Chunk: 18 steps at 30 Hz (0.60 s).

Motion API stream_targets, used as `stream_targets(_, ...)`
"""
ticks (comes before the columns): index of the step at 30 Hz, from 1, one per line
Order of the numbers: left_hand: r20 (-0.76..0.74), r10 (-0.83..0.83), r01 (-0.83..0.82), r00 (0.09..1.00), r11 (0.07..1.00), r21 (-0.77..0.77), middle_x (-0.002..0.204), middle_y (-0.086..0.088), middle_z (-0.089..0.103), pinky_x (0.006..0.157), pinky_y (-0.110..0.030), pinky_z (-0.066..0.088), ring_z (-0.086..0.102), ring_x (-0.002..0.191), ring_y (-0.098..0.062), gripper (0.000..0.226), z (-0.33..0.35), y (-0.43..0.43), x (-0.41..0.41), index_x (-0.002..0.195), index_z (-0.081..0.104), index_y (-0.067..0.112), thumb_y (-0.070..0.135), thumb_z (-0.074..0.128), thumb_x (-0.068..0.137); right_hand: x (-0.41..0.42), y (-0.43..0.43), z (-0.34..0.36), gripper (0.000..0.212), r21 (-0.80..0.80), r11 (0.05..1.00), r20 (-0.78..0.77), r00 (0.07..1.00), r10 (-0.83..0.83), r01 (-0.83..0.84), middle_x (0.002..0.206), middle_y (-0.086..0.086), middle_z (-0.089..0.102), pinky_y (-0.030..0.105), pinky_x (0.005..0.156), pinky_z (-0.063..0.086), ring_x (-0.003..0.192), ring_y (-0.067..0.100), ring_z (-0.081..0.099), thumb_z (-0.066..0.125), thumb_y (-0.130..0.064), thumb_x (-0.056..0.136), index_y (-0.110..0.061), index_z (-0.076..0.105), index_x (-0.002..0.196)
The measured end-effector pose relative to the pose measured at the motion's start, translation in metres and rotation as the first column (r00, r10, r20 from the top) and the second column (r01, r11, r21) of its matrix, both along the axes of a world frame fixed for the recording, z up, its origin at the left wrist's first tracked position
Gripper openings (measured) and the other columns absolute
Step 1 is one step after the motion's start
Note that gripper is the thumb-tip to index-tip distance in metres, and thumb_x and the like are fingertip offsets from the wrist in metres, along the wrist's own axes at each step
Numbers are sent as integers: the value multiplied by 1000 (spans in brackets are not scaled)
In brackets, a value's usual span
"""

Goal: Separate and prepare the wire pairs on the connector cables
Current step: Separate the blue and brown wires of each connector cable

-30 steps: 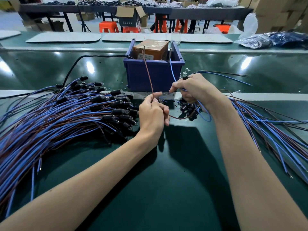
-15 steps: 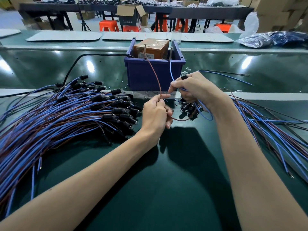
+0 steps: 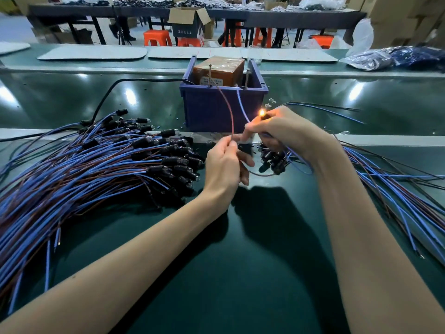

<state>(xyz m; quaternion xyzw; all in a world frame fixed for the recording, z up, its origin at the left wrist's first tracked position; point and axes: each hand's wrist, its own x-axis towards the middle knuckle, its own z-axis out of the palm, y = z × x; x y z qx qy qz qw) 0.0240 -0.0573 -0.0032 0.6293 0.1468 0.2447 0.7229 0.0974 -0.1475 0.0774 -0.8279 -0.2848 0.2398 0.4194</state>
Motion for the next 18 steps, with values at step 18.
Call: stream_targets(18, -92, 58, -8, 994, 886, 463, 90, 3, 71, 74, -39, 56, 65, 63, -25, 81, 5, -15, -9, 152, -3, 26, 9, 49, 92, 37, -67, 24, 43, 44, 744, 503, 629, -593, 667, 104, 19, 69, 39, 96, 46, 93, 21, 67, 58, -45, 93, -6, 69, 107)
